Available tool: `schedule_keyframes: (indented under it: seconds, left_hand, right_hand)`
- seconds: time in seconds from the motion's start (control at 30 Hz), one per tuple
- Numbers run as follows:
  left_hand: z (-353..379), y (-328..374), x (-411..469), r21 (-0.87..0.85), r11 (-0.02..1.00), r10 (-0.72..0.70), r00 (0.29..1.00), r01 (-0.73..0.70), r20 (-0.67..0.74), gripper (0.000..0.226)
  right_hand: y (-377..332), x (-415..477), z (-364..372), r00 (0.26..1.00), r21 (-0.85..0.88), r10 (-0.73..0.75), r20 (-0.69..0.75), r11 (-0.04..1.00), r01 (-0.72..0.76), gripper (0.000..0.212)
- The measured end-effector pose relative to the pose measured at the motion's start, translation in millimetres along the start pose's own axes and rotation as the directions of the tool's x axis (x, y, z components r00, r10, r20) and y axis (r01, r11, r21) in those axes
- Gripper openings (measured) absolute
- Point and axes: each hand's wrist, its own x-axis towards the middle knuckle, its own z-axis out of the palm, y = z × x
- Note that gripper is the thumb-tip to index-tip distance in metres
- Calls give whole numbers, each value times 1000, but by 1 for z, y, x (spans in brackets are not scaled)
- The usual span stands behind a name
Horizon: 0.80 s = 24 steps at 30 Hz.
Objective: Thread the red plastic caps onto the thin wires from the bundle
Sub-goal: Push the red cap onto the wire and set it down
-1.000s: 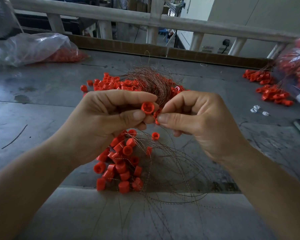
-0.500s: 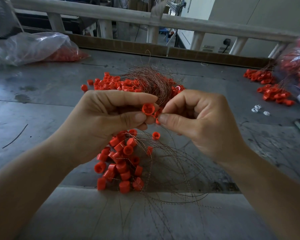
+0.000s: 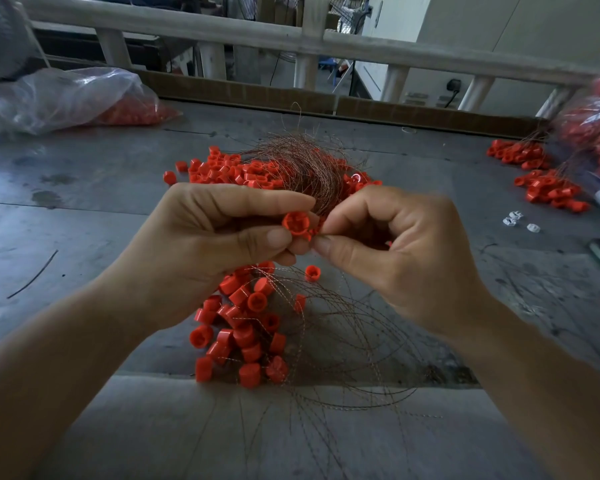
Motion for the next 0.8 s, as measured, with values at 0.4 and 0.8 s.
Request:
schedule_keyframes:
  seconds: [0.4, 0.8]
  left_hand:
    - [2, 2, 0, -38, 999, 5, 999, -3, 42, 39]
    - [4, 2, -1, -105, 994, -12, 999, 16, 38, 37]
  right_hand:
    - [-4, 1, -6, 975, 259, 199, 100, 941, -218, 9]
    - [-6, 2, -5, 970, 305, 222, 103, 921, -243, 14]
